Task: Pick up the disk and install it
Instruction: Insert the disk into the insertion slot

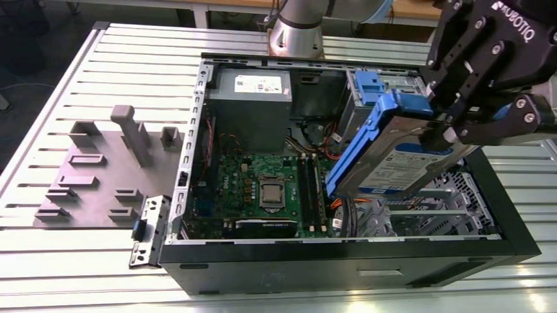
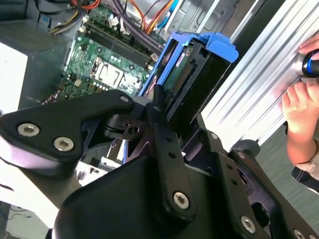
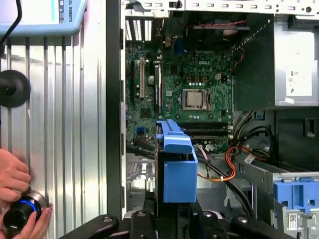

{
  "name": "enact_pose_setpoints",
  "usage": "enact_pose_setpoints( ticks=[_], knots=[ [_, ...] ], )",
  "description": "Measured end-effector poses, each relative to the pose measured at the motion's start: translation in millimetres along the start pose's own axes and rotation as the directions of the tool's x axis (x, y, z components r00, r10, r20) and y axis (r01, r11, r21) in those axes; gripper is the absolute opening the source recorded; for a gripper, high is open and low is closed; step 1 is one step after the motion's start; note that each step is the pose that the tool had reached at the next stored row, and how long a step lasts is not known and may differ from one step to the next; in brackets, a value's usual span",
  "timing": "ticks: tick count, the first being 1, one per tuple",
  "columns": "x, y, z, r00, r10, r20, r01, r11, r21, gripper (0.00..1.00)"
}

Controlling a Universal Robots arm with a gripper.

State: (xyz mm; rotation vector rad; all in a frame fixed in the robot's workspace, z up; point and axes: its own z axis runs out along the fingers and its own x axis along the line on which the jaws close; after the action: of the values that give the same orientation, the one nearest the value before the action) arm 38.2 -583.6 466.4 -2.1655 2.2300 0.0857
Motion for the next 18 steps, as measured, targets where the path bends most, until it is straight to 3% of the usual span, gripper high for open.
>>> enact_pose_setpoints(
  ticks=[13,16,18],
  knots=[
    [-1.6,-56.9,0.3,1.0000,-0.001,0.0001,0.001,1.0000,-0.0027,0.35],
    [-1.6,-59.2,2.0,1.0000,-0.005,-0.0002,0.005,1.0000,-0.0011,0.35],
    [-1.5,-59.3,3.5,1.0000,-0.010,-0.0001,0.010,0.9999,0.0041,0.35]
  ],
)
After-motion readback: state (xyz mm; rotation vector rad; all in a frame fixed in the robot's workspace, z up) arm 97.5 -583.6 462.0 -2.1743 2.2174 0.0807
